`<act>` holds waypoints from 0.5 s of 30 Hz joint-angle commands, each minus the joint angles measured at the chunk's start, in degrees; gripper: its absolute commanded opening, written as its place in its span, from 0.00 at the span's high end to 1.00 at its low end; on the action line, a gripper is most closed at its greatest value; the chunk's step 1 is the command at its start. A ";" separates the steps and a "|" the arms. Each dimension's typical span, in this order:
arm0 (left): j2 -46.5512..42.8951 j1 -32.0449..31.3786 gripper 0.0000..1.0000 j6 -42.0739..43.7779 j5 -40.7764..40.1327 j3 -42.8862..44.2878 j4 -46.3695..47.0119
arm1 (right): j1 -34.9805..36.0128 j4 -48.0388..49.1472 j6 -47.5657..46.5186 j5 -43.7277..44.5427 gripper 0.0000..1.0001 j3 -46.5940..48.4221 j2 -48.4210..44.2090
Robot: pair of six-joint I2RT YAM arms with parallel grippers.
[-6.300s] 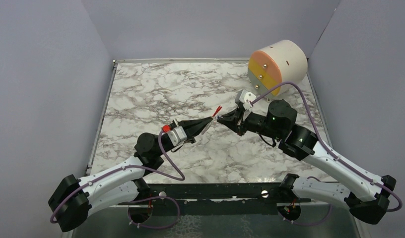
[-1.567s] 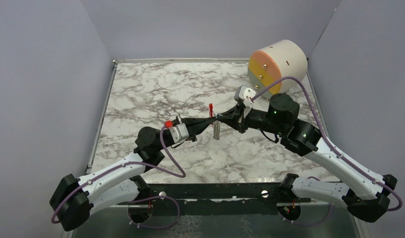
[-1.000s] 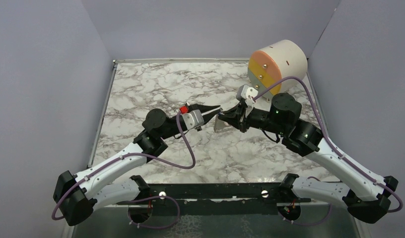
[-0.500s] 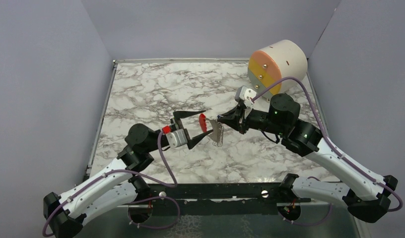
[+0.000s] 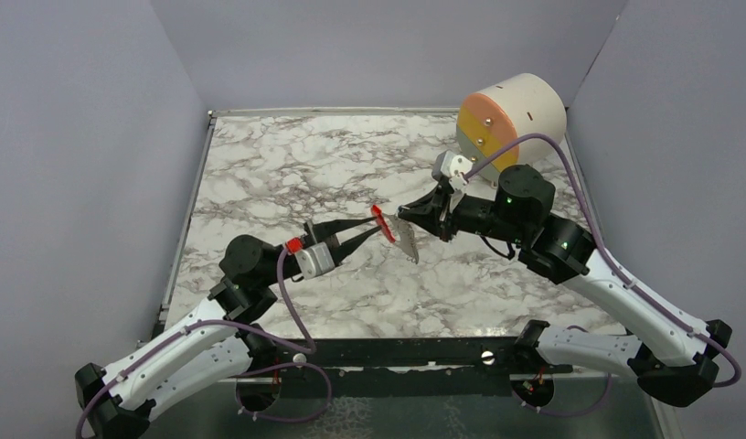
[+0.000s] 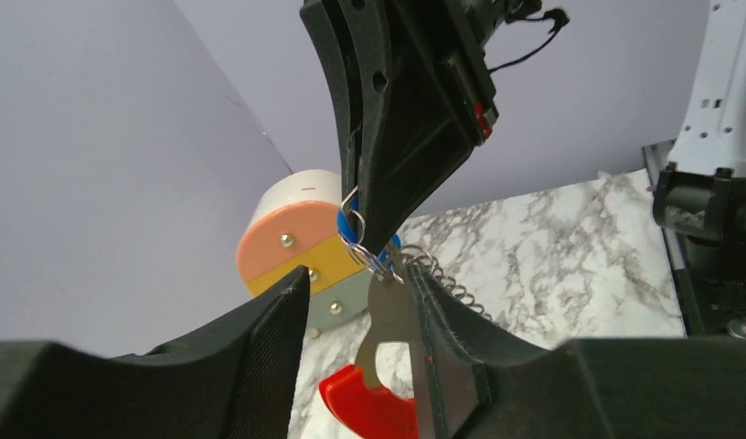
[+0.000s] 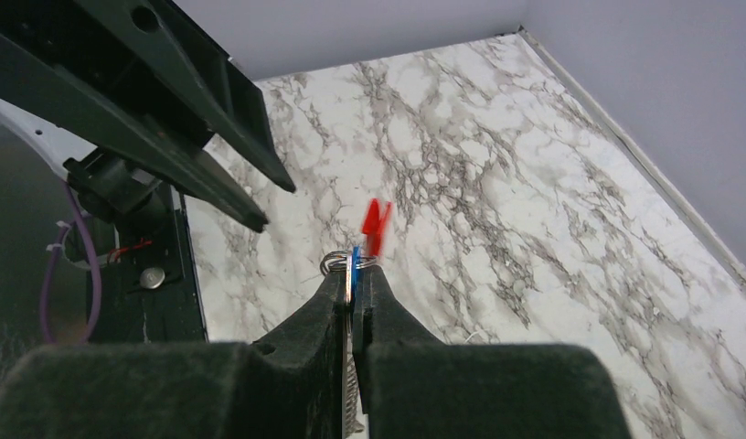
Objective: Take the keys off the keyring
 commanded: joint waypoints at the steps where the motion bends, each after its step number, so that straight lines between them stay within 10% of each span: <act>1: 3.25 -0.11 0.82 0.48 -10.57 2.39 0.42 | 0.28 -2.55 -0.69 -0.26 0.99 4.46 0.72; 15: 8.60 -0.06 0.72 2.81 -23.66 7.24 0.05 | 0.32 -21.11 -5.60 11.62 0.99 20.76 8.75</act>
